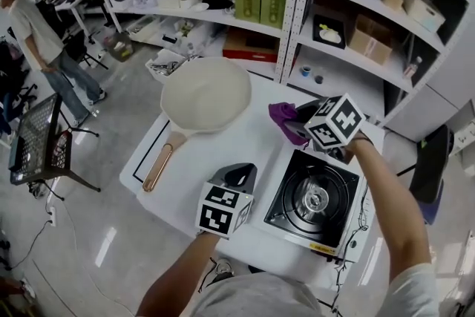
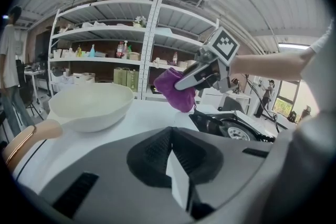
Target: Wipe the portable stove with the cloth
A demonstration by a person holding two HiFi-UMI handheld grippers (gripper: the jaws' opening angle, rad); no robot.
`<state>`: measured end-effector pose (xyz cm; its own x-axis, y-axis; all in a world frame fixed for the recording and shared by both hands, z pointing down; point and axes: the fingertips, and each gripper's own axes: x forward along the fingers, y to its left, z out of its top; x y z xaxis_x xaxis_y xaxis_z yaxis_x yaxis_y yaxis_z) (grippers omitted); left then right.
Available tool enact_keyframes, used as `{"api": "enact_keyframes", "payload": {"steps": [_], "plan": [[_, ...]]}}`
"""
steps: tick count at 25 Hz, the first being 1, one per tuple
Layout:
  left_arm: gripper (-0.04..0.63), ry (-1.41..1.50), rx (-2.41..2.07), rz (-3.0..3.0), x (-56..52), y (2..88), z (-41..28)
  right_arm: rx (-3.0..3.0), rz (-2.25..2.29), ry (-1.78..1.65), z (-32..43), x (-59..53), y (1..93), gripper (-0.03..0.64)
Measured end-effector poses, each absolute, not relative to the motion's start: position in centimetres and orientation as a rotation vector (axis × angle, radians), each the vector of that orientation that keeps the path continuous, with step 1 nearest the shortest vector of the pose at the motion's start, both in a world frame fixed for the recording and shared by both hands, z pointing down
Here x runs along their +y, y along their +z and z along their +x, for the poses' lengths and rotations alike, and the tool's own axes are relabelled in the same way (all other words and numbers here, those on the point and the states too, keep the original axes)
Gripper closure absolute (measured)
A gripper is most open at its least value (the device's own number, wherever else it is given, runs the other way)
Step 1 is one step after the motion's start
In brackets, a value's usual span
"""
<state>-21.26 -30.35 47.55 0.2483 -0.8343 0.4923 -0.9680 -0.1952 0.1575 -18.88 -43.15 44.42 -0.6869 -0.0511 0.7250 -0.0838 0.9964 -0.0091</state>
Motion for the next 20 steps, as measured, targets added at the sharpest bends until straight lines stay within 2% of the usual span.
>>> {"api": "enact_keyframes", "payload": {"steps": [20], "plan": [[0.592, 0.452, -1.565, 2.187, -31.6, 47.0, -17.8, -2.267, 0.138, 0.159, -12.5, -41.4, 47.1, 0.554]]}}
